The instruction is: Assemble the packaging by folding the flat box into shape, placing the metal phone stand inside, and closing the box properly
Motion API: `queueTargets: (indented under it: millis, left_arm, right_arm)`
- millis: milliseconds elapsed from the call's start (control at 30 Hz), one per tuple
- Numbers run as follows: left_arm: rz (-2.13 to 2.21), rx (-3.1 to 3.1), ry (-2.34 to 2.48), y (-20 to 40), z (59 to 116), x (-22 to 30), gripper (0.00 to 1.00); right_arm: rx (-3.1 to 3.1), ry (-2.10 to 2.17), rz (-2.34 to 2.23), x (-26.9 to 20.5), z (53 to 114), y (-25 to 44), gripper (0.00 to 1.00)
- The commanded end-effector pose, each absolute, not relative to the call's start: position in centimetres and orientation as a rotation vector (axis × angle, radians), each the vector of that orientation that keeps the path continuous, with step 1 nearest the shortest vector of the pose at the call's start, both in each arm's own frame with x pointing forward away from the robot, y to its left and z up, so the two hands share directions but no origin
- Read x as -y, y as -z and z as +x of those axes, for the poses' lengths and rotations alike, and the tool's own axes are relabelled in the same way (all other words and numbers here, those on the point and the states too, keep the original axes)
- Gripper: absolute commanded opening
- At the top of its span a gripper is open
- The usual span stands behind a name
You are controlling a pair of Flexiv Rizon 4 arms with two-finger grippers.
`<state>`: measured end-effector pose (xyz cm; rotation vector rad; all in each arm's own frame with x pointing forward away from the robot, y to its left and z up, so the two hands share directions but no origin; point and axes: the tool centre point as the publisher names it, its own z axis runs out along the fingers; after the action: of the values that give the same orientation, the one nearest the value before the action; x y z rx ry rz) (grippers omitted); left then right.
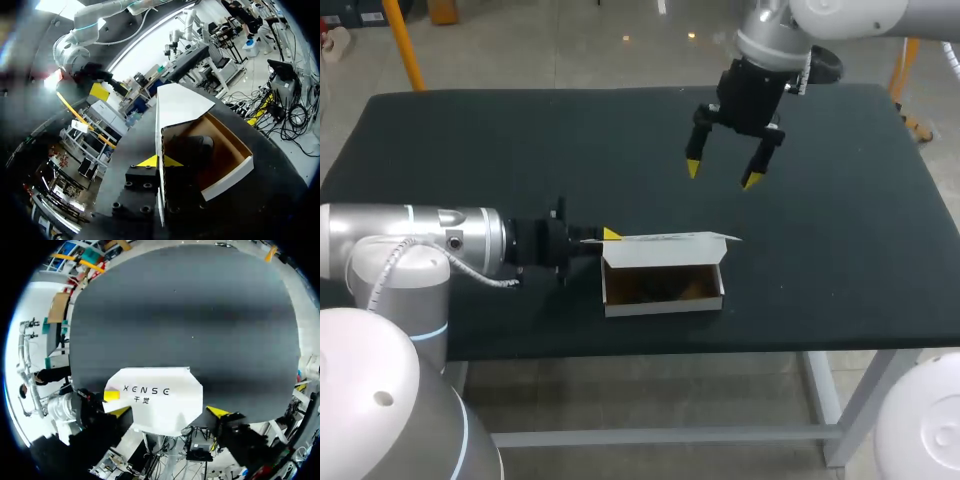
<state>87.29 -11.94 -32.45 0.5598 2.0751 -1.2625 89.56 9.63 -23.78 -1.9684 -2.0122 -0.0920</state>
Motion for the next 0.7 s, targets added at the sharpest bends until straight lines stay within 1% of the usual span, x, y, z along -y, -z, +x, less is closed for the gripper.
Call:
queueTargets:
  millis: [33, 367, 533, 700]
  left_arm:
    - [0.561, -2.069, 1.263, 32.8, 87.2, 11.9, 0.00]
    - [0.588, -2.053, 1.246, 32.8, 87.2, 12.1, 0.00]
    - [0.604, -2.045, 1.234, 33.1, 87.0, 12.1, 0.00]
    - [0.620, -2.032, 1.218, 33.3, 86.8, 12.1, 0.00]
  right_arm:
    - [2.012, 0.092, -1.967, -9.5, 89.5, 23.6, 1.00]
    - [2.012, 0.092, -1.967, -9.5, 89.5, 23.6, 1.00]
    - [1.888, -0.058, -2.017, -9.9, 88.9, 24.8, 1.00]
    - [1.825, -0.116, -1.978, -10.0, 87.8, 25.7, 1.00]
